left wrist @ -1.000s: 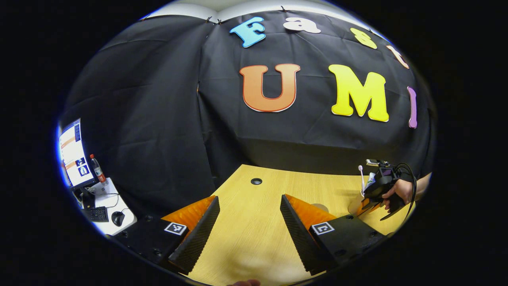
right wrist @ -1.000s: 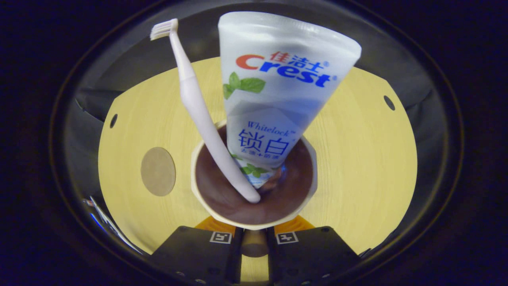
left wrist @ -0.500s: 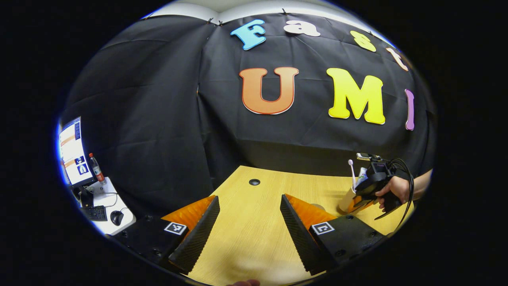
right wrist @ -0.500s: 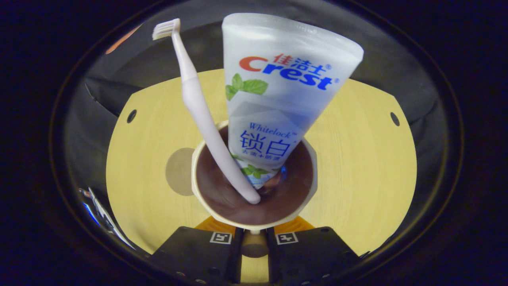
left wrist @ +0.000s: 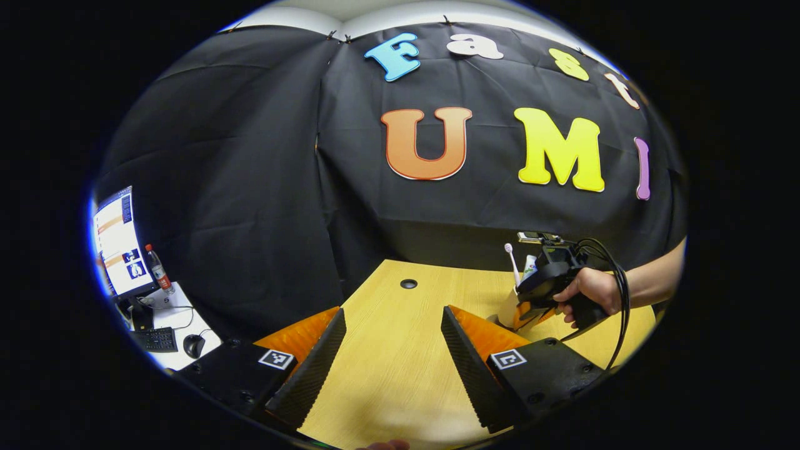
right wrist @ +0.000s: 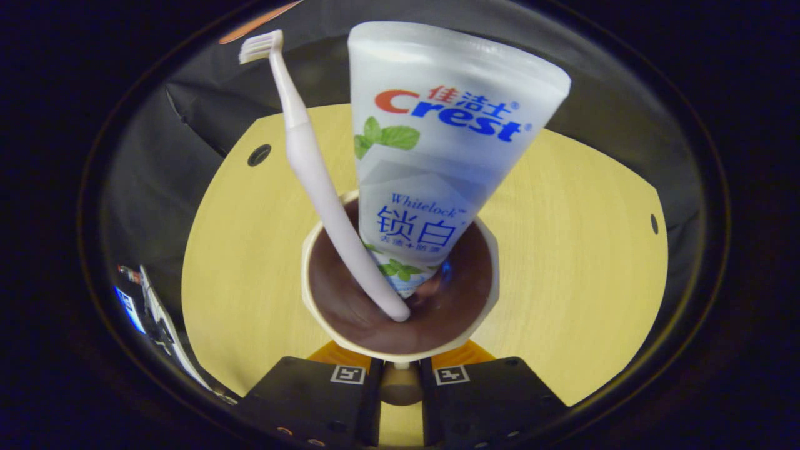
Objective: Put the toothbrush and toothpaste on the desktop into the cup, then pick up the cup and place it on the coaster on the desktop.
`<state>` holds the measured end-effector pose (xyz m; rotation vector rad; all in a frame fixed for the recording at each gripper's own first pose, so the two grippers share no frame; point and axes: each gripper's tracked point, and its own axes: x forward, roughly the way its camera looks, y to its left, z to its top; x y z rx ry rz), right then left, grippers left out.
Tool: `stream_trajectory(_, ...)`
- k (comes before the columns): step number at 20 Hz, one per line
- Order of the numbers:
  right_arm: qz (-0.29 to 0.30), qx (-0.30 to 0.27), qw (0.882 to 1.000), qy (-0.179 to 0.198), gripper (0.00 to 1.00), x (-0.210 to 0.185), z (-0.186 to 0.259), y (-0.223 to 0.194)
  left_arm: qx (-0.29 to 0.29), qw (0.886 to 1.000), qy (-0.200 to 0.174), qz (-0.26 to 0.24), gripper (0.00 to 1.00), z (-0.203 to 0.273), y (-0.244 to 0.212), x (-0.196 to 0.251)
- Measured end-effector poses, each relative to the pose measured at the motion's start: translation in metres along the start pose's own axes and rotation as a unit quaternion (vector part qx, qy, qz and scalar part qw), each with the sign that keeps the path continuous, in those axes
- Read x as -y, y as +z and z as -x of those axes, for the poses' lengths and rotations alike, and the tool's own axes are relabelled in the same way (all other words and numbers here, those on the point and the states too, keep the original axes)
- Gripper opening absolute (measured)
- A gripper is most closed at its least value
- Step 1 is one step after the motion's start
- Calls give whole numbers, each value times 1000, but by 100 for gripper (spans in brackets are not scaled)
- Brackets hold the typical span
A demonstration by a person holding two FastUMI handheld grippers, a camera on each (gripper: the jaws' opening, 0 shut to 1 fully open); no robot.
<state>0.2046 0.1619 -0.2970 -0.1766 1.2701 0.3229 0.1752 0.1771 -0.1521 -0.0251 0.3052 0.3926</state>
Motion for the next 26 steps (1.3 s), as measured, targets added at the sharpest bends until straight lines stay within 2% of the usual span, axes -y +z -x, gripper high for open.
stream_trajectory(2, 11, -5, 1000, -8, 24, 2, 1, 0, 2, 1000, 7, 0, 100, 1, 1, -11)
stream_trajectory(4, 16, -7, 1000, -18, 25, 3, 3, 4, -3, 1000, 9, 1, 98, -2, -4, -19)
stream_trajectory(7, 28, -11, 999, -45, 24, 7, 4, 3, -9, 1000, 9, 1, 98, -3, -7, -27)
stream_trajectory(13, -1, -23, 999, -48, 25, 7, 6, -3, -11, 1000, 10, 8, 98, -4, -6, -36)
stream_trajectory(14, 5, -24, 998, -58, 28, 11, 8, -3, -12, 1000, 8, 9, 98, -4, -6, -36)
stream_trajectory(15, 8, -21, 998, -58, 37, 12, 12, -2, -12, 1000, 6, 8, 98, -3, -5, -35)
stream_trajectory(17, 1, -17, 999, -45, 48, 6, 14, -3, -10, 1000, 0, 3, 98, -2, -3, -32)
stream_trajectory(18, -5, -16, 999, -40, 65, 5, 18, -5, -8, 1000, -4, 0, 98, -1, -1, -29)
stream_trajectory(19, -11, -15, 999, -31, 72, 4, 24, -7, -6, 1000, -9, -4, 98, -1, 2, -25)
stream_trajectory(20, -19, -12, 1000, -21, 88, 2, 32, -10, -3, 1000, -13, -8, 98, 1, 5, -20)
stream_trajectory(22, -35, 2, 999, 0, 96, 0, 46, -13, 6, 999, -24, -20, 98, 4, 14, -8)
stream_trajectory(26, -56, 49, 997, 25, 96, 10, 87, -20, 19, 998, -55, -29, 98, 14, 27, 26)
